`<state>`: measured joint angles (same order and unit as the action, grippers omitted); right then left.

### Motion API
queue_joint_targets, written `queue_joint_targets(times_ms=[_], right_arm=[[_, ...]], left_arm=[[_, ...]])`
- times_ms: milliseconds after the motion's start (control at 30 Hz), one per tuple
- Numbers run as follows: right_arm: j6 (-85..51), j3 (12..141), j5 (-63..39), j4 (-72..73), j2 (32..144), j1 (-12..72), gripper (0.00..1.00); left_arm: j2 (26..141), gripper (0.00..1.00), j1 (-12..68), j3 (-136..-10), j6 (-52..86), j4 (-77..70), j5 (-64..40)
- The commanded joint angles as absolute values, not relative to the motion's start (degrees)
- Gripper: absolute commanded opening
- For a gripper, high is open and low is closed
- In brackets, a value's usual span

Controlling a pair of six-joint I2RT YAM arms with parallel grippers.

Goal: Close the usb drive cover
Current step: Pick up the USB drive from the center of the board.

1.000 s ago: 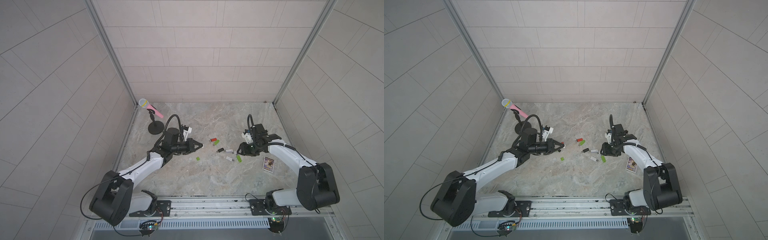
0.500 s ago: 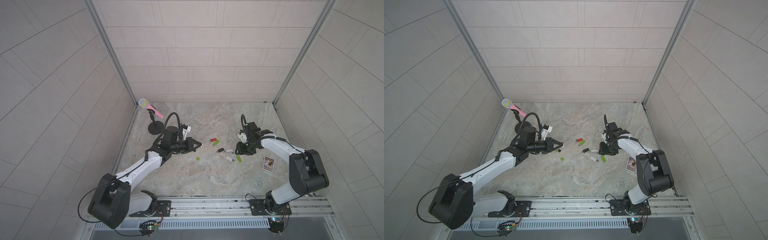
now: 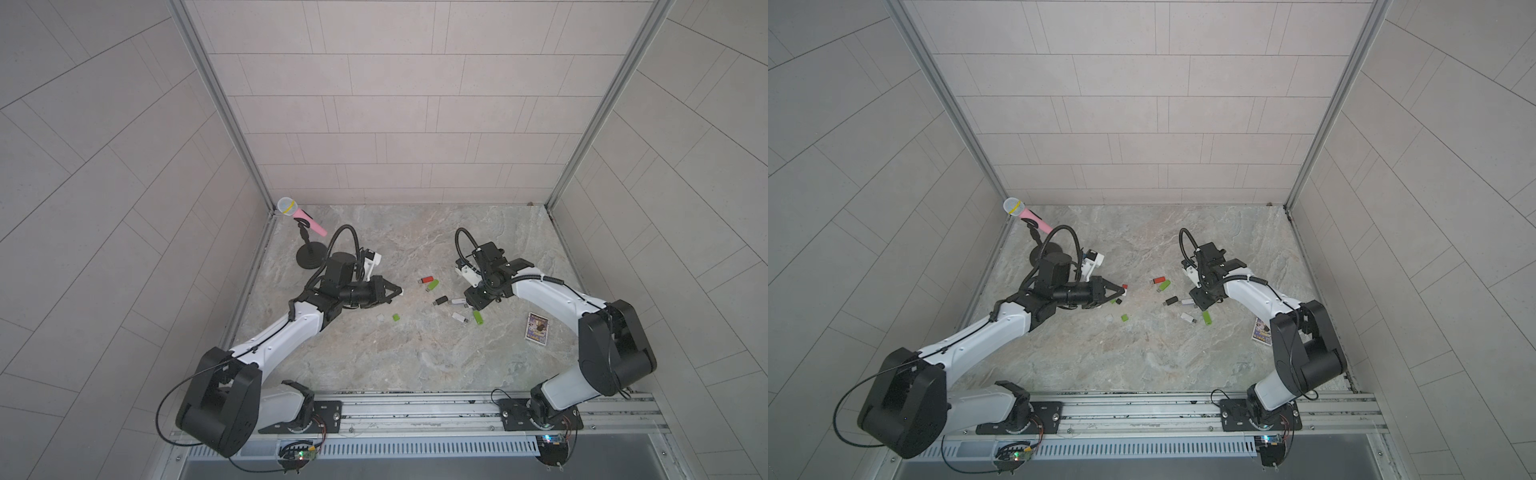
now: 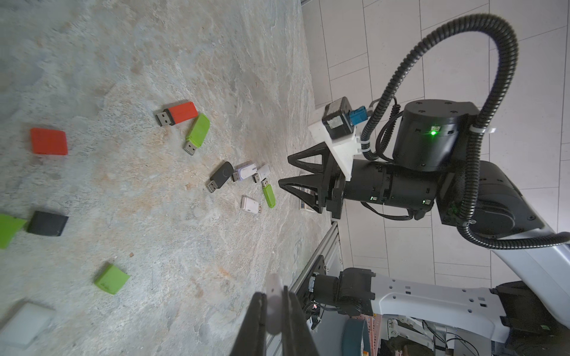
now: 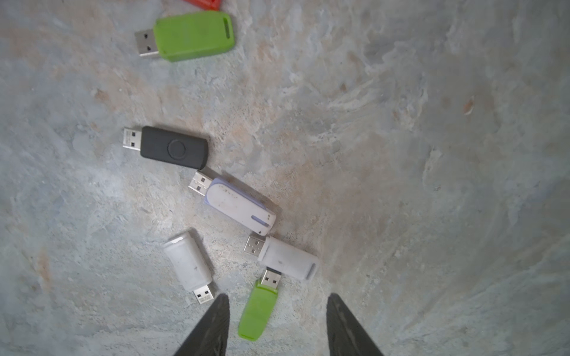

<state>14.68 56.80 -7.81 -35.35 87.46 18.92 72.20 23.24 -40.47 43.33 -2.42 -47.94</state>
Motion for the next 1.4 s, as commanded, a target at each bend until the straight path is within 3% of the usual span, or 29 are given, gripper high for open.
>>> queue_joint_targets(times_ms=[0,1067,1367], right_arm=[[28.73,55.21,-6.93,-35.91,87.66,18.63,0.52],[33.23,58.59,-4.39,-32.53,97.01,19.16,0.59],[31.38,59.98,-4.42,-32.52,100.34,19.07,0.56]], left_arm=[[70.72,0.05,22.55,-42.72,39.29,0.22,-48.8],[71.08,0.05,20.04,-42.19,36.56,2.08,-51.5],[71.05,0.05,20.04,-42.19,36.56,2.28,-51.31]])
